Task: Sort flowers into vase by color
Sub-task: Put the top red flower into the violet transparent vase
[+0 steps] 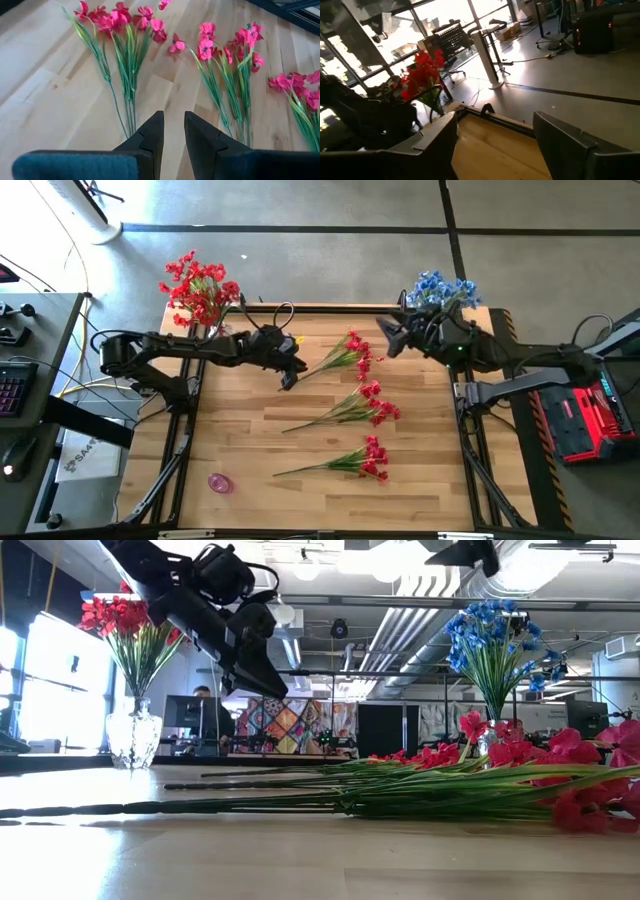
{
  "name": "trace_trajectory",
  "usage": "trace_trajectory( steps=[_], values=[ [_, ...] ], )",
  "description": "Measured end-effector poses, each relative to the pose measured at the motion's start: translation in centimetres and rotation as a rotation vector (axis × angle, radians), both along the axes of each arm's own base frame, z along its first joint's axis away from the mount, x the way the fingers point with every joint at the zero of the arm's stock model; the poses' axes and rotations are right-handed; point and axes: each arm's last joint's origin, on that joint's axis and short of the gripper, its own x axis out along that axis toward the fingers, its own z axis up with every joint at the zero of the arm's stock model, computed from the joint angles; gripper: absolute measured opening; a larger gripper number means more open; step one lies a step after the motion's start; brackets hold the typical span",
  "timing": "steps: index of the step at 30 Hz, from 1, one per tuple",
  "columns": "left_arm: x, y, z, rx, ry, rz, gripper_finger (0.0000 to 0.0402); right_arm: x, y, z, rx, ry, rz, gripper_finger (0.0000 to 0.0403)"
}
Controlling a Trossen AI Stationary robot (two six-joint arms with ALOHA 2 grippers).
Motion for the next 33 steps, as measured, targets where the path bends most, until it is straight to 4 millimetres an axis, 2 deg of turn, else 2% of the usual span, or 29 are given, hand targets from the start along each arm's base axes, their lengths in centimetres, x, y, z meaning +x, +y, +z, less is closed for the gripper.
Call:
trace_trajectory(
  steps=[8,15,20,25,33],
  values=[
    [0.1,-0.1,0.1,0.012,-0.005,-0.008,0.0063,1.8,1.1,-0.1,0.011,-0.055,0.099,0.025],
    [0.2,0.0,0.3,0.027,-0.034,-0.011,0.0068,2.7,2.4,-0.9,0.033,-0.037,0.15,0.025],
    [0.5,0.0,0.6,0.042,-0.073,-0.009,0.0116,4.0,3.2,-1.6,0.038,-0.023,0.181,0.025],
    [0.6,0.4,0.3,0.084,-0.05,0.066,0.0173,5.3,3.9,-2.2,0.041,-0.044,0.212,0.025],
    [1.0,0.3,-0.4,0.109,-0.036,0.053,0.0184,6.3,4.3,-3.1,0.105,-0.043,0.291,0.025]
  ],
)
